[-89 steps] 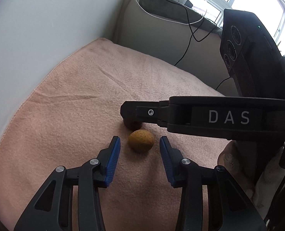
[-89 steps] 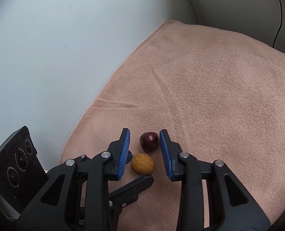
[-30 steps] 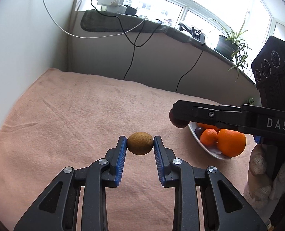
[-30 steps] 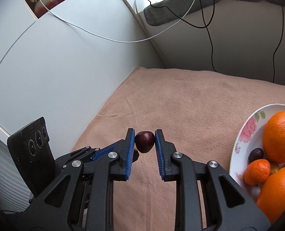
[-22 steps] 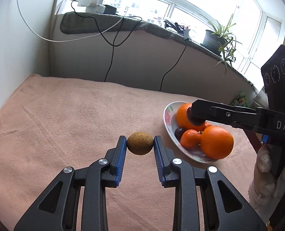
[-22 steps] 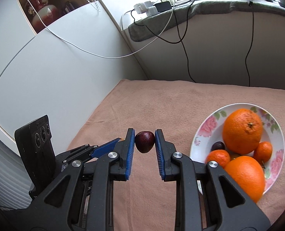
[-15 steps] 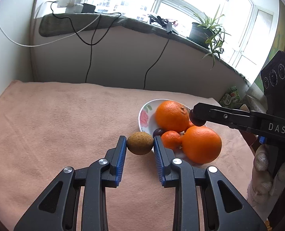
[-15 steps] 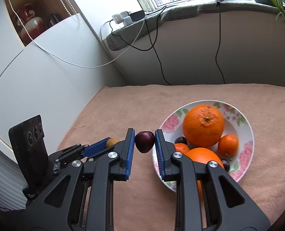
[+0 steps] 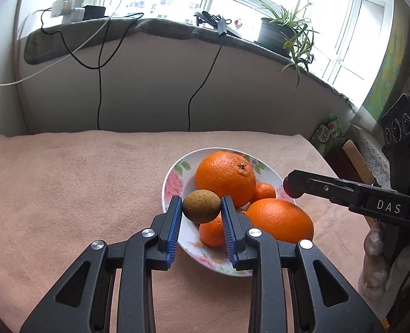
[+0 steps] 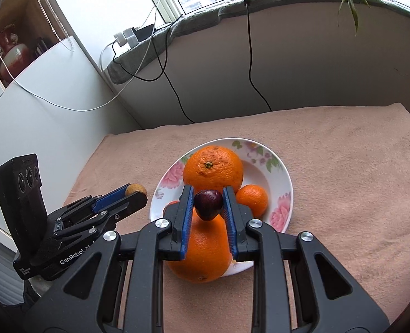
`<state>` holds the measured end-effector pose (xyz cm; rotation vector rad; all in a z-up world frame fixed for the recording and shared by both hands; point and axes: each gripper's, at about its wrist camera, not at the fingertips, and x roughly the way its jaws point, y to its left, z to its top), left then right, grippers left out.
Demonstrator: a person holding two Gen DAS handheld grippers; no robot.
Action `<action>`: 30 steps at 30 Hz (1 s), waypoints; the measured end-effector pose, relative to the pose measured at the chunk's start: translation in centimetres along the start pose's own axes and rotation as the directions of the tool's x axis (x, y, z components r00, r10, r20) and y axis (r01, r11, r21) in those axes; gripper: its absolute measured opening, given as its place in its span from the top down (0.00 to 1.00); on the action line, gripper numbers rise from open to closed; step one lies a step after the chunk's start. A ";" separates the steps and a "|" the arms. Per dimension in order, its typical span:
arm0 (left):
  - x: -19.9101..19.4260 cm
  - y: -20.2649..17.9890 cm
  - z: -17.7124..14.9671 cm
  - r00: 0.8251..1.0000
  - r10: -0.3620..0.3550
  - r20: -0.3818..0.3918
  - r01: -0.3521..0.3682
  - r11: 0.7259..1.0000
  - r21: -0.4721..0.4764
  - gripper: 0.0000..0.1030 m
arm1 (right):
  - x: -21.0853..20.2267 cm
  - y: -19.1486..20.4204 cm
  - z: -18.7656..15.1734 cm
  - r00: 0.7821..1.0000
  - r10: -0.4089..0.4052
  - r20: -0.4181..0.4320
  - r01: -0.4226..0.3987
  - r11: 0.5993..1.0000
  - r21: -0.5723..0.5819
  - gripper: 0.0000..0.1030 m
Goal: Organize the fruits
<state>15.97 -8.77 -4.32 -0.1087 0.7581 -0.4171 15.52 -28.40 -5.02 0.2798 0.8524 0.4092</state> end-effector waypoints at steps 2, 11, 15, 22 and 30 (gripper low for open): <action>0.1 -0.3 0.3 1.000 0.001 0.003 -0.001 1.000 0.009 0.74 | 0.1 0.0 0.2 1.000 -0.008 0.004 0.008 1.000 -0.002 0.78; -0.1 -0.8 0.5 1.000 -0.008 0.016 0.008 1.000 0.026 0.68 | -0.1 0.4 0.3 1.000 -0.018 0.019 0.018 1.000 -0.019 0.49; -0.5 -0.8 0.4 1.000 -0.010 0.022 0.009 1.000 0.024 0.64 | -0.4 0.4 0.3 1.000 -0.015 0.025 0.015 1.000 -0.018 0.49; -2.1 -1.0 -0.1 0.999 0.004 0.044 -0.006 0.999 0.036 0.40 | -1.9 1.0 -0.4 0.996 -0.042 0.076 0.045 0.998 -0.038 0.28; -4.3 -1.3 -0.8 0.997 0.036 0.068 -0.039 0.999 0.034 0.31 | -4.4 2.3 -1.4 0.982 -0.112 0.153 0.125 0.989 -0.079 0.14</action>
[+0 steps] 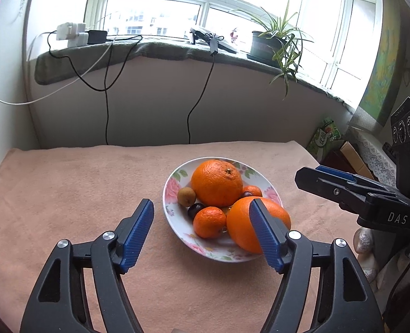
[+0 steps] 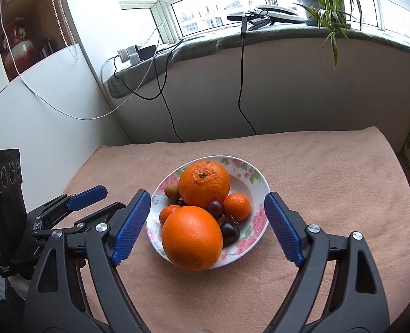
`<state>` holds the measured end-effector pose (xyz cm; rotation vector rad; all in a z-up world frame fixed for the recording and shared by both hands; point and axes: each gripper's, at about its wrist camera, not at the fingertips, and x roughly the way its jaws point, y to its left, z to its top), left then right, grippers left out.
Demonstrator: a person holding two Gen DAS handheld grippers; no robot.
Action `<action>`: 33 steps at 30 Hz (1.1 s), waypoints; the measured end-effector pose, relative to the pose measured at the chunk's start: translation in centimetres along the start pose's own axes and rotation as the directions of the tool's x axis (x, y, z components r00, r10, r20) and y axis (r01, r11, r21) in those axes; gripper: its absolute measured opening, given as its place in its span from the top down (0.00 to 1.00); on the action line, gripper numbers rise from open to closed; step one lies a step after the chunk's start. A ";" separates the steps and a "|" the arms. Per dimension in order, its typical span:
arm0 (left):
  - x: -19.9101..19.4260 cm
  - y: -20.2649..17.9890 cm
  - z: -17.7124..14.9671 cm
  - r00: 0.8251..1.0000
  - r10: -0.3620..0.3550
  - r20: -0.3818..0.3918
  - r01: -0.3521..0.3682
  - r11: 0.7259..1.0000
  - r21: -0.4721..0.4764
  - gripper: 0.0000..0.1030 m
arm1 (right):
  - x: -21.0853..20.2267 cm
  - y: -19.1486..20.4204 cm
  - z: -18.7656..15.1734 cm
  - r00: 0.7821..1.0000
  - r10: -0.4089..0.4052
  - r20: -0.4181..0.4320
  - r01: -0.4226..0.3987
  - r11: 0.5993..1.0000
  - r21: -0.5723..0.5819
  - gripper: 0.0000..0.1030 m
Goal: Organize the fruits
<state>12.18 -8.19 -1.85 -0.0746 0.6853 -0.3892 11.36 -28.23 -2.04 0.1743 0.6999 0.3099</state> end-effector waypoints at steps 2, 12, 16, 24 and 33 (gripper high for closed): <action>-0.6 0.0 -0.2 1.000 0.006 0.005 -0.006 1.000 -0.002 0.31 | -0.6 0.4 -0.3 1.000 -0.026 0.016 0.026 0.999 -0.020 0.10; -3.5 -1.1 -1.1 0.997 0.051 0.051 -0.052 0.998 0.019 0.31 | -2.8 0.6 -1.7 0.988 -0.138 0.069 0.139 0.990 -0.011 0.10; -4.1 -1.4 -1.4 0.996 0.066 0.060 -0.068 0.997 0.028 0.31 | -3.2 0.7 -2.2 0.977 -0.197 0.084 0.200 0.979 -0.031 0.09; -4.7 -1.8 -2.4 0.995 0.084 0.048 -0.085 0.996 0.028 0.31 | -4.4 0.9 -3.2 0.967 -0.235 0.098 0.239 0.970 -0.037 0.09; -5.0 -1.9 -3.3 0.996 0.090 0.030 -0.091 0.996 0.021 0.31 | -5.4 0.9 -3.9 0.965 -0.239 0.107 0.243 0.970 -0.029 0.09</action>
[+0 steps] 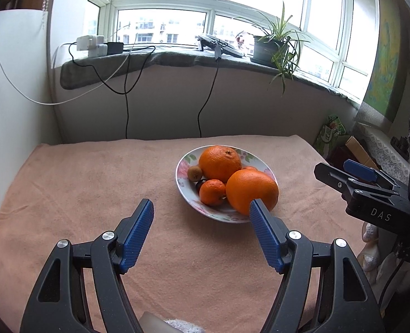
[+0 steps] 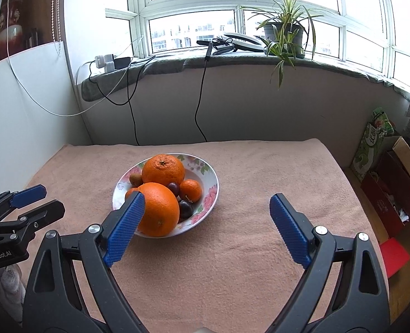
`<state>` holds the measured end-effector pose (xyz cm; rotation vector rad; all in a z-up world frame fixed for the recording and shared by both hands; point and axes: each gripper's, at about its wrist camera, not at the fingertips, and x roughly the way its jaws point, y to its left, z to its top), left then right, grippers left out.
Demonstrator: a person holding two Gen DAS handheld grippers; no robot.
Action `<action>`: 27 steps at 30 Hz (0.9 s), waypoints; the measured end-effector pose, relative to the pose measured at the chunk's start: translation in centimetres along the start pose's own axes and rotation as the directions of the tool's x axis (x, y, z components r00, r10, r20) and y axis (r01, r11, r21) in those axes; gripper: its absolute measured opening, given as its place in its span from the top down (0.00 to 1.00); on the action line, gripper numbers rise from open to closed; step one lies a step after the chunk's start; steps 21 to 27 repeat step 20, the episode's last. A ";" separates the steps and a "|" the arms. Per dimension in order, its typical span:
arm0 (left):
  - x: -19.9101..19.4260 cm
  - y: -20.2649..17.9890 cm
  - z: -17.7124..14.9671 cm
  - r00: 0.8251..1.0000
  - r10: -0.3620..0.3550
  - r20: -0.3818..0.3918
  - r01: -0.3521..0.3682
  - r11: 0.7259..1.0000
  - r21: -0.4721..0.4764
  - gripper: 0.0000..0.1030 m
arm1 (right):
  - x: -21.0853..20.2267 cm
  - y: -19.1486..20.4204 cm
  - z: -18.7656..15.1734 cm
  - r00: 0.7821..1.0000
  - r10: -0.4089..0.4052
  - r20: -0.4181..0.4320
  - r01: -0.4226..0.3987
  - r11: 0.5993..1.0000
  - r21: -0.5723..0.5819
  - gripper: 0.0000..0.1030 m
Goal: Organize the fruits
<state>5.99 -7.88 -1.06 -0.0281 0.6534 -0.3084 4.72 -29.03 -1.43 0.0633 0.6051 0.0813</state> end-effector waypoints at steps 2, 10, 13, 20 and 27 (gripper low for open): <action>-0.1 -0.1 -0.1 1.000 0.002 0.000 -0.002 1.000 0.005 0.31 | 0.0 0.0 0.0 1.000 0.001 0.000 -0.001 1.000 -0.001 0.09; -0.2 -0.2 -0.2 1.000 0.000 0.000 0.000 1.000 0.001 0.31 | -0.1 -0.1 -0.2 1.000 0.005 -0.004 -0.005 1.000 0.006 0.09; -0.3 -0.2 -0.2 1.000 -0.001 0.001 0.001 1.000 0.002 0.31 | -0.1 0.0 -0.2 1.000 0.005 -0.006 -0.004 1.000 0.005 0.09; -0.4 -0.2 -0.3 1.000 0.004 0.002 -0.004 1.000 0.003 0.31 | 0.5 -0.7 -0.3 1.000 -0.003 -0.021 0.003 1.000 0.016 0.09; -0.4 -0.2 -0.3 1.000 0.004 0.002 -0.004 1.000 0.003 0.31 | 0.5 -0.7 -0.3 1.000 -0.003 -0.021 0.003 1.000 0.016 0.09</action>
